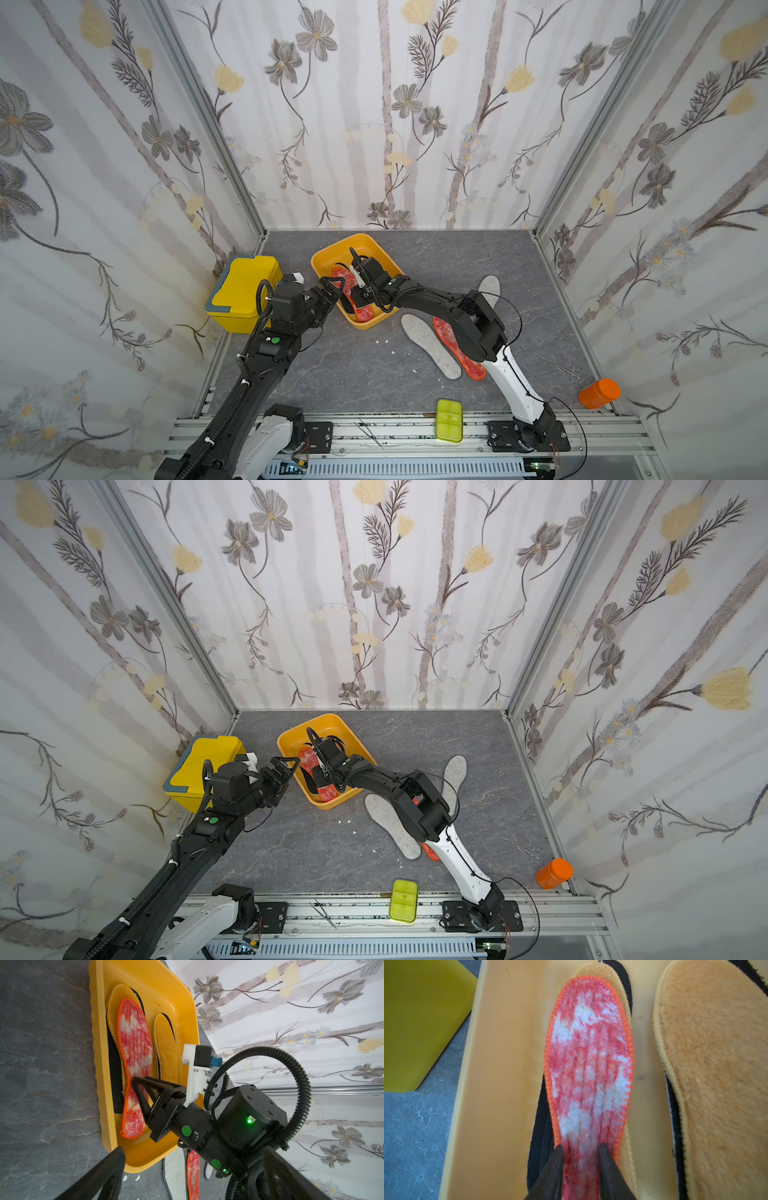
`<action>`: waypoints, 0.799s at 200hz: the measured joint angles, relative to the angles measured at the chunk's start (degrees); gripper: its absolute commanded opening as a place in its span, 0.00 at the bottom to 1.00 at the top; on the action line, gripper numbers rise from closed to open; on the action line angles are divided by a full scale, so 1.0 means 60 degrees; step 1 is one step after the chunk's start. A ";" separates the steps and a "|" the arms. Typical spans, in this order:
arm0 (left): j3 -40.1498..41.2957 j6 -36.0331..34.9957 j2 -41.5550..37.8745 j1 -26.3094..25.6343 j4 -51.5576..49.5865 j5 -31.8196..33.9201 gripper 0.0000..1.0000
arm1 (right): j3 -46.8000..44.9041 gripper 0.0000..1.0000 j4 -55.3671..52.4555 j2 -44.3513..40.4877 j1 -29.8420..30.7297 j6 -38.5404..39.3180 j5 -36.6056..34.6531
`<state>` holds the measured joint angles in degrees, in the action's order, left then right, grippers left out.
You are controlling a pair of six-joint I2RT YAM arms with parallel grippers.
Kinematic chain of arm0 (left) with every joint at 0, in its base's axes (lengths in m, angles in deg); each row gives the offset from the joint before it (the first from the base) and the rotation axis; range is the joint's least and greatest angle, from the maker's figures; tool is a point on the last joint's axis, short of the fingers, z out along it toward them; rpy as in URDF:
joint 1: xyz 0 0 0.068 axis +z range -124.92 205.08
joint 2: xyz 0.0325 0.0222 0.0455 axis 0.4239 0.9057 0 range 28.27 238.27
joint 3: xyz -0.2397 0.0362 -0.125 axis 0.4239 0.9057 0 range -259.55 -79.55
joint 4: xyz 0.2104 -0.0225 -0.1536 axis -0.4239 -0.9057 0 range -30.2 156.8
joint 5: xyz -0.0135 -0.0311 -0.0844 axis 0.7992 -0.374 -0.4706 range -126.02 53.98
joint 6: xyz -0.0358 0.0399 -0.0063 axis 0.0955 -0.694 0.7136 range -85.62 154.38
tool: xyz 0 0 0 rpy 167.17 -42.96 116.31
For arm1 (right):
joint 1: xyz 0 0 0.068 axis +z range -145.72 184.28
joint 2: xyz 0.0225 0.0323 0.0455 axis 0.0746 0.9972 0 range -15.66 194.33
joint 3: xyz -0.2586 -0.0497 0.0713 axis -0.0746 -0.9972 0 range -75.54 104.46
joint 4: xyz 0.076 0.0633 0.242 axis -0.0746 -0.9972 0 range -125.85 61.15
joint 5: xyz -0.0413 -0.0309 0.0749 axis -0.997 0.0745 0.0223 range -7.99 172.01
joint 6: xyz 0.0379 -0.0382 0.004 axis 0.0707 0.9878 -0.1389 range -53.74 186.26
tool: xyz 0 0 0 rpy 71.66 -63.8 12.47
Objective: Put the insoles into the storage box
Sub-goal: Place the insole in the storage box.
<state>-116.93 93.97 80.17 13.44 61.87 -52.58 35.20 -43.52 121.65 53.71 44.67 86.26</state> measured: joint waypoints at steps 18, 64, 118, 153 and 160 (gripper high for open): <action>0.0000 0.0000 0.0000 0.0000 0.0000 0.0000 1.00 | 0.0000 0.36 -0.0066 -0.0087 -0.0015 0.0004 0.0000; 0.0000 0.0000 -0.0018 0.0004 -0.0004 0.0004 1.00 | 0.0000 0.49 -0.0149 -0.0790 -0.0237 0.0117 0.0240; 0.0000 0.0000 0.0025 0.0011 -0.0004 0.0004 1.00 | -0.0510 0.52 -0.0433 -0.1945 -0.0739 0.0266 0.0747; 0.0011 0.0000 0.0237 0.0011 0.0011 0.0000 1.00 | -0.2586 0.53 -0.0350 -0.4022 -0.1235 0.0517 0.0561; 0.0018 0.0000 0.0299 0.0011 0.0025 -0.0004 1.00 | -0.3115 0.54 -0.0324 -0.4521 -0.1348 0.0557 0.0506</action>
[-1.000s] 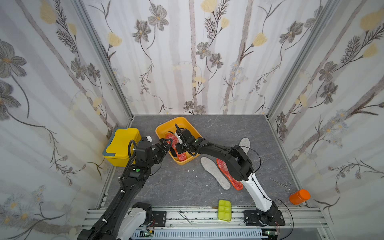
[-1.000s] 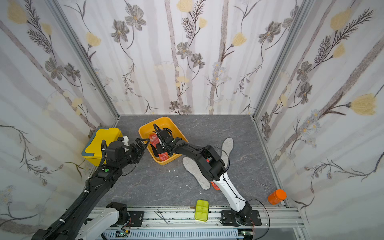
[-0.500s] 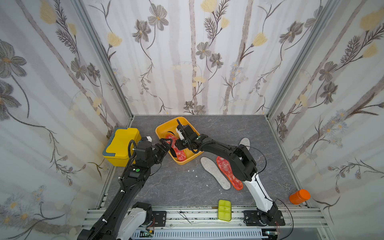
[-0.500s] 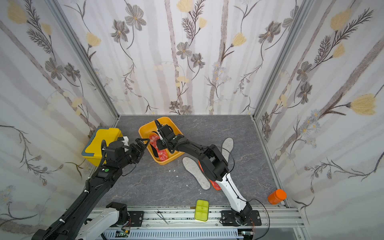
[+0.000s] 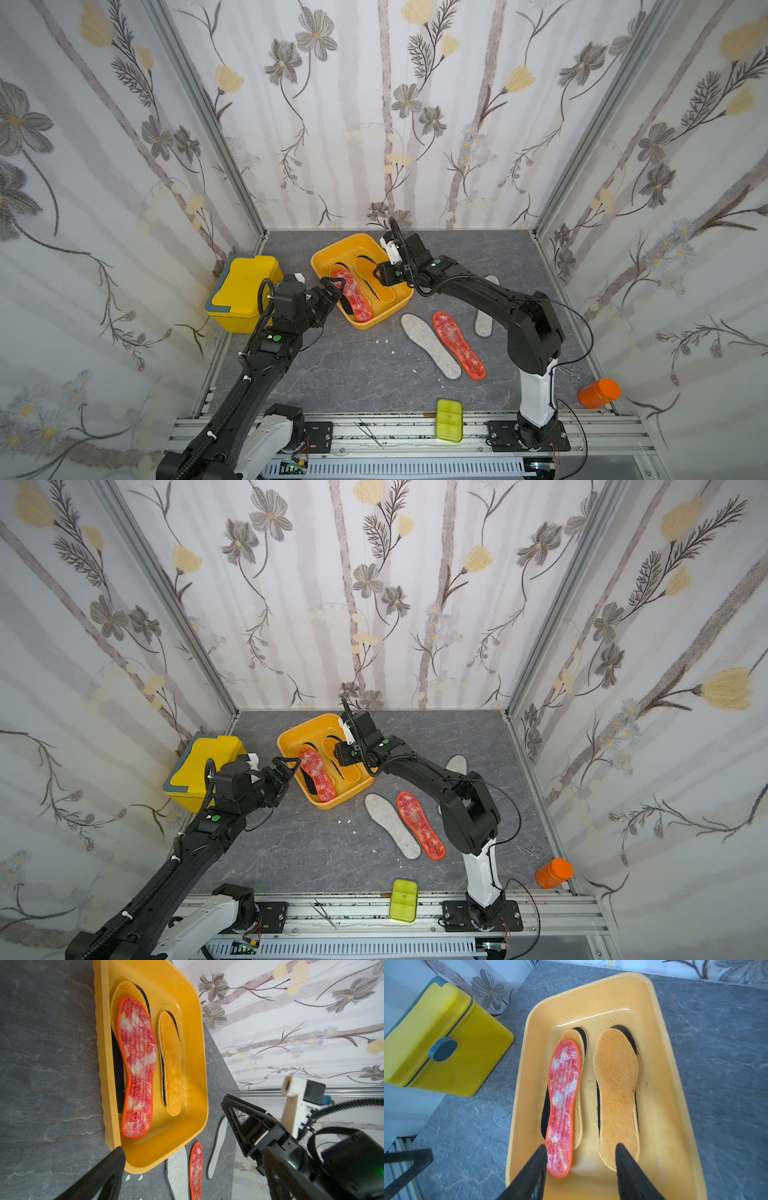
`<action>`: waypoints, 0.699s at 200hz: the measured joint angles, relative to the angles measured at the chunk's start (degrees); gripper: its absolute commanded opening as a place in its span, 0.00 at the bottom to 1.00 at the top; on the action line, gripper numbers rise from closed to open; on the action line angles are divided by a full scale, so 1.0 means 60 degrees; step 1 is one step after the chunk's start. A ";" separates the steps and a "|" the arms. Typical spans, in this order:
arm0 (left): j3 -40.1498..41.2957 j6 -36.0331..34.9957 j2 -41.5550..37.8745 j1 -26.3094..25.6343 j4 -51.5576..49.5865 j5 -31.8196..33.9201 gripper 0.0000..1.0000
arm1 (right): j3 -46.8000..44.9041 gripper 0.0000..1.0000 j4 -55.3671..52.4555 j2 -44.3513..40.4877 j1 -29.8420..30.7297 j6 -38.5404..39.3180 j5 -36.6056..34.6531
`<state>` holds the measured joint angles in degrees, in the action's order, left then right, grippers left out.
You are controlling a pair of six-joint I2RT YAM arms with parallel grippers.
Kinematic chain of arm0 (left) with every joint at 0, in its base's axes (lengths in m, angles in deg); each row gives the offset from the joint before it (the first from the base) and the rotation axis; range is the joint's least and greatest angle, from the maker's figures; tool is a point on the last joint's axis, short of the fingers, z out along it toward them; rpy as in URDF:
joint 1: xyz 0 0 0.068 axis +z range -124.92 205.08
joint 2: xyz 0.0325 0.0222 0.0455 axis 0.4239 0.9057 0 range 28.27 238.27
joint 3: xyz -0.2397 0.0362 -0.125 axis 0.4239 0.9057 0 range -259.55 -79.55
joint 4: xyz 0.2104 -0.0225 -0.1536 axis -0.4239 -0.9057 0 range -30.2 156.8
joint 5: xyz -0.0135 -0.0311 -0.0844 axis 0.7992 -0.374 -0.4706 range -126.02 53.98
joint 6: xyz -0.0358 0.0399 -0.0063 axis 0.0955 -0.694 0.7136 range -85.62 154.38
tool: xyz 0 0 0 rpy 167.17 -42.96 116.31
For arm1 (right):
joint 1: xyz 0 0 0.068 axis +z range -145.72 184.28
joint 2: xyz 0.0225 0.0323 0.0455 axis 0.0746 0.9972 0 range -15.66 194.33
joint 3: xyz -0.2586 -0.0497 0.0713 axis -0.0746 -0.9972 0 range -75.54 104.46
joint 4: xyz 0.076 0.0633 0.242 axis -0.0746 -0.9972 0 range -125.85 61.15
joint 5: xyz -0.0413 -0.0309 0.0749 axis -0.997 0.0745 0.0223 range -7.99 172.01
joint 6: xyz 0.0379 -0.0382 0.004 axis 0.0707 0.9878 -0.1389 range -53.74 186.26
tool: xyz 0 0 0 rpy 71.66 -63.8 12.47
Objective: Put the insoles into the storage box
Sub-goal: Place the insole in the storage box, then pick up the insole from the center of the board.
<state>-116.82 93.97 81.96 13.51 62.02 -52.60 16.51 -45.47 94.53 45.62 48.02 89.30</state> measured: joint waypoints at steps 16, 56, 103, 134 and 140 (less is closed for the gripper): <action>0.0000 0.0000 0.0142 -0.0004 0.0044 -0.0036 1.00 | -0.1253 0.55 0.0044 -0.1151 -0.0288 0.0066 -0.0066; -0.0004 0.0007 0.0353 -0.0022 0.0233 -0.0211 1.00 | -0.4120 0.60 -0.0164 -0.3781 -0.1013 0.0120 -0.0798; -0.0146 0.0069 0.0627 -0.0073 0.0393 -0.0291 1.00 | -0.6812 0.60 -0.0874 -0.5464 -0.1290 -0.0488 -0.1570; -0.0229 0.0066 0.0834 -0.0142 0.0514 -0.0353 1.00 | -0.8069 0.58 -0.1144 -0.5829 -0.1341 -0.0976 -0.1861; -0.0229 0.0066 0.0863 -0.0146 0.0532 -0.0357 1.00 | -0.8284 0.58 -0.1129 -0.5869 -0.1341 -0.1053 -0.1905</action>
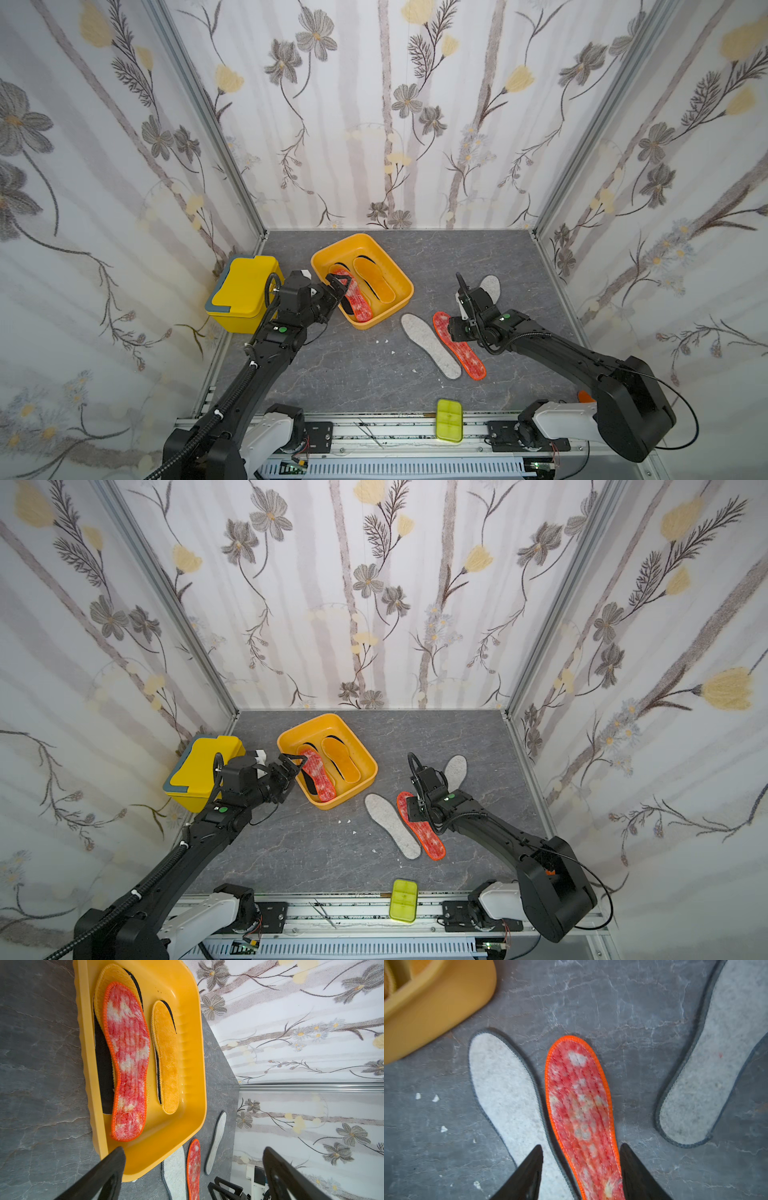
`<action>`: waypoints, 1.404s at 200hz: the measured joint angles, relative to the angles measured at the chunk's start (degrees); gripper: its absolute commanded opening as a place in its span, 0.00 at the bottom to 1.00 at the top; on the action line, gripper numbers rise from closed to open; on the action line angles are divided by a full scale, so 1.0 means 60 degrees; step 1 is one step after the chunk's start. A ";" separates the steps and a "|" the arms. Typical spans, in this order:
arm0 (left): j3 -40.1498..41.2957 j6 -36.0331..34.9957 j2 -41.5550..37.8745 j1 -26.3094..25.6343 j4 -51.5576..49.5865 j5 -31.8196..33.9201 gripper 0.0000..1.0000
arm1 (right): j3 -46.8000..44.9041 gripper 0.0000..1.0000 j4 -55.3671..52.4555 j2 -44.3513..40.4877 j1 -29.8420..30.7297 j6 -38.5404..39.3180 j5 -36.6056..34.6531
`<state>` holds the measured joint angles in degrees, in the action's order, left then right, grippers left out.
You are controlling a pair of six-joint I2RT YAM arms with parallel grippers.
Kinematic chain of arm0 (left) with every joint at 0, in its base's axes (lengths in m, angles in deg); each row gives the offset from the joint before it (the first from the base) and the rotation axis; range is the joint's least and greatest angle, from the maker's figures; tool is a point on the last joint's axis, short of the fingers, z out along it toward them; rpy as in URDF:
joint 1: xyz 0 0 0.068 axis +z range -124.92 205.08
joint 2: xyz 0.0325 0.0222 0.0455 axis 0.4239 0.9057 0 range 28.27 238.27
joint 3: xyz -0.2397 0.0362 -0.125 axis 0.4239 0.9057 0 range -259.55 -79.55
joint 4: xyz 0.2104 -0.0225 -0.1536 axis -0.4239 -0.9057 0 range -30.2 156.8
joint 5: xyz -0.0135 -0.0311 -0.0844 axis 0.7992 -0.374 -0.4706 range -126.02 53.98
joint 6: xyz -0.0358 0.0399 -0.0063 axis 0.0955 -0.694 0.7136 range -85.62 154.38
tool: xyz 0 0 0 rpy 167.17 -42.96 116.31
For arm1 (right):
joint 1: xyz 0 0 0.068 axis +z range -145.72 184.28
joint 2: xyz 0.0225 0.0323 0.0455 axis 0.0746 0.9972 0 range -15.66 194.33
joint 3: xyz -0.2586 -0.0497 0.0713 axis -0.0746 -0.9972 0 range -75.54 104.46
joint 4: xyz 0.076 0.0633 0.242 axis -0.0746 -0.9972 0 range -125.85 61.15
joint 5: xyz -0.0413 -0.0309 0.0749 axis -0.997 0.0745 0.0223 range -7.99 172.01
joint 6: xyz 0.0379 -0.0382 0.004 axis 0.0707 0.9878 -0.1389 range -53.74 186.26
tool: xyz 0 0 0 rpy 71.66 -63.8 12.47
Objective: Put the insoles into the storage box
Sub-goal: Pick up the insole from the center of the board.
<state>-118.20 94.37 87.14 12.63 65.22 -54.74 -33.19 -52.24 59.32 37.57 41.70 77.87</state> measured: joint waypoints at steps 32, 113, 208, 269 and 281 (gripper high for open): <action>-0.0004 0.0000 0.0062 -0.0055 0.0015 0.0004 1.00 | -0.0648 0.57 -0.0138 0.0018 -0.0011 -0.0284 -0.0117; -0.0004 0.0000 0.0106 -0.0080 0.0044 0.0011 1.00 | -0.0976 0.52 0.0565 0.1064 -0.0011 -0.0404 -0.0160; -0.0018 0.0000 0.0189 -0.0080 0.0047 0.0015 1.00 | -0.1206 0.32 0.1687 0.1188 -0.0011 -0.0477 -0.0317; -0.0018 -0.0004 0.0171 -0.0080 0.0044 0.0084 1.00 | -0.1191 0.25 0.1719 0.1188 -0.0007 -0.0503 -0.0251; -0.0018 -0.0004 0.0153 -0.0080 0.0040 0.0087 1.00 | -0.1188 0.23 0.1719 0.1158 -0.0007 -0.0503 -0.0259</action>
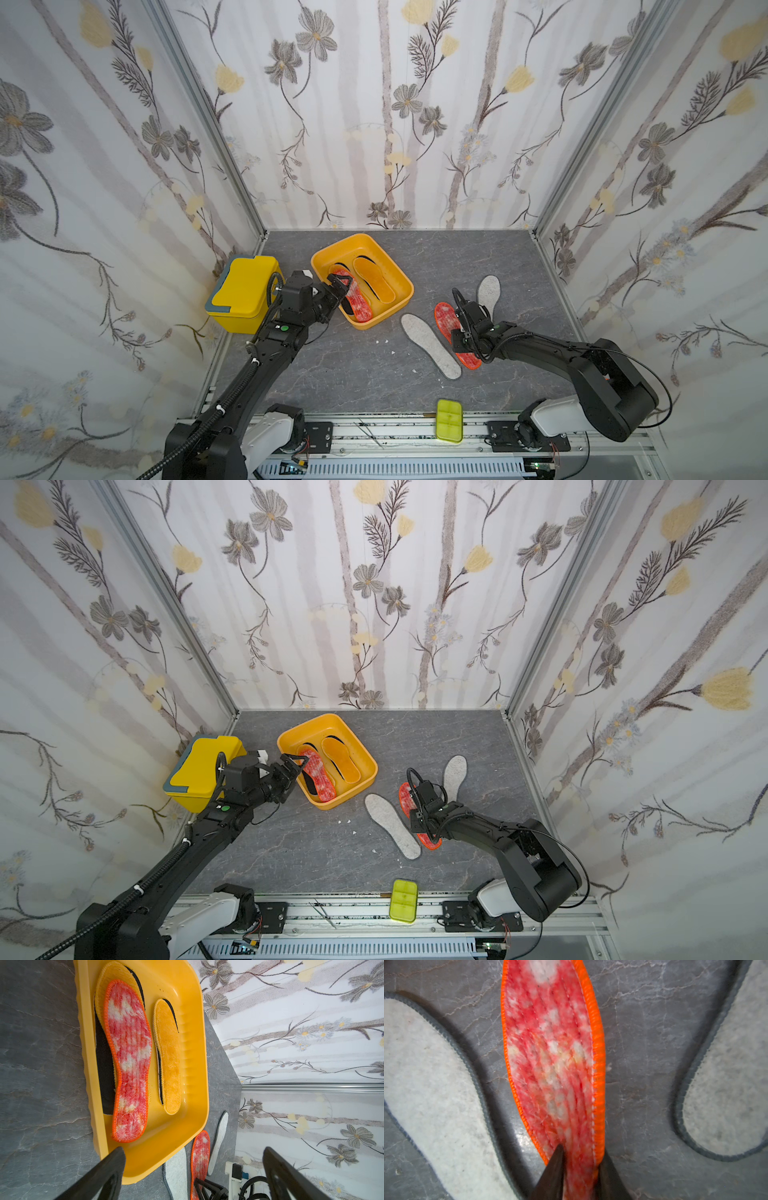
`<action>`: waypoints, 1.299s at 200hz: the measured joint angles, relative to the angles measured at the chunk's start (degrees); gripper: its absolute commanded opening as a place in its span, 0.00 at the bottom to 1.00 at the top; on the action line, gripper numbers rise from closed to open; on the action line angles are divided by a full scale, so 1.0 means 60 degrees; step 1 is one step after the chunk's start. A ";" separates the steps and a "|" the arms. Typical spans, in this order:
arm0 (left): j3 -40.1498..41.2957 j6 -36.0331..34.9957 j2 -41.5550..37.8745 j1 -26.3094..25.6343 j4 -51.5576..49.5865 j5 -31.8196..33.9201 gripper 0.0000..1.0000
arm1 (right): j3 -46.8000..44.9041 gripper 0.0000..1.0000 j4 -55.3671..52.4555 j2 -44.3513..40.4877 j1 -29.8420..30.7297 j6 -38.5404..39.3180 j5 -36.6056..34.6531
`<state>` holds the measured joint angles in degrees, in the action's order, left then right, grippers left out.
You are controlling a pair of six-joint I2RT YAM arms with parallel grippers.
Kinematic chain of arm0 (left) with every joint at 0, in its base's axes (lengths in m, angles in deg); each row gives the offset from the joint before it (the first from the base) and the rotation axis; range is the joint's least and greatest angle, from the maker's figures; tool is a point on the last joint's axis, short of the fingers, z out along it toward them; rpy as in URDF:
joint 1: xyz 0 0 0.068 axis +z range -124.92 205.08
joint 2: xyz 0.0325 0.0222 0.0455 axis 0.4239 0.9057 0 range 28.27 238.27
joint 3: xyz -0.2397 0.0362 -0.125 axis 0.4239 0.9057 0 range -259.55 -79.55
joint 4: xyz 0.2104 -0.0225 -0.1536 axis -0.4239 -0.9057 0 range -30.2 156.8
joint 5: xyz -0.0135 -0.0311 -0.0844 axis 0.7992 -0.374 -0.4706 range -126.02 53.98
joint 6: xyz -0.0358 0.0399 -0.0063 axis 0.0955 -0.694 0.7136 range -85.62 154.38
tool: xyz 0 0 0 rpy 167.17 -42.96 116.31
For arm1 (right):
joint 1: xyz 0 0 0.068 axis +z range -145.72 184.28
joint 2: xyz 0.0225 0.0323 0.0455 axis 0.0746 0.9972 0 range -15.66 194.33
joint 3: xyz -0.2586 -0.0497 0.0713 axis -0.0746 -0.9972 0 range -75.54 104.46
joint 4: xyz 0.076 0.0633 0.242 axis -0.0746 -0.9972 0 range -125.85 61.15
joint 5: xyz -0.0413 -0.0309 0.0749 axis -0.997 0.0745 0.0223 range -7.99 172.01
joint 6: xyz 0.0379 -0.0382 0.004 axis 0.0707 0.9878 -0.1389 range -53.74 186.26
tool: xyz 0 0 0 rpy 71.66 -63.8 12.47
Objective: Put the insoles into the storage box
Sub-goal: Pick up the insole from the center of the board.
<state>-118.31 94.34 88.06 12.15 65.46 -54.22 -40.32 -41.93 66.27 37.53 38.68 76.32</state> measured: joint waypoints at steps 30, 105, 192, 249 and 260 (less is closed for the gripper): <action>0.0000 0.0000 -0.0076 0.0000 -0.0004 0.0004 1.00 | 0.0004 0.15 -0.0240 -0.0204 -0.0022 0.0000 -0.0069; 0.0000 0.0000 -0.0157 0.0000 -0.0029 0.0029 1.00 | -0.0127 0.05 -0.0517 -0.0754 -0.0109 0.0000 -0.0153; 0.0000 0.0004 -0.0164 -0.0007 -0.0033 0.0033 1.00 | -0.0361 0.00 -0.0474 -0.2226 -0.0262 0.0036 -0.0328; 0.0000 0.0004 -0.0160 -0.0007 -0.0033 0.0033 1.00 | -0.0317 0.00 -0.0448 -0.2667 -0.0310 0.0186 -0.0350; 0.0000 0.0000 -0.0160 -0.0007 -0.0033 0.0033 1.00 | -0.0255 0.00 -0.0433 -0.2728 -0.0310 0.0251 -0.0350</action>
<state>-118.31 94.34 87.10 12.11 65.26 -54.02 -41.85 -44.53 49.89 35.67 40.19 74.22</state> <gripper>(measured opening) 0.998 0.084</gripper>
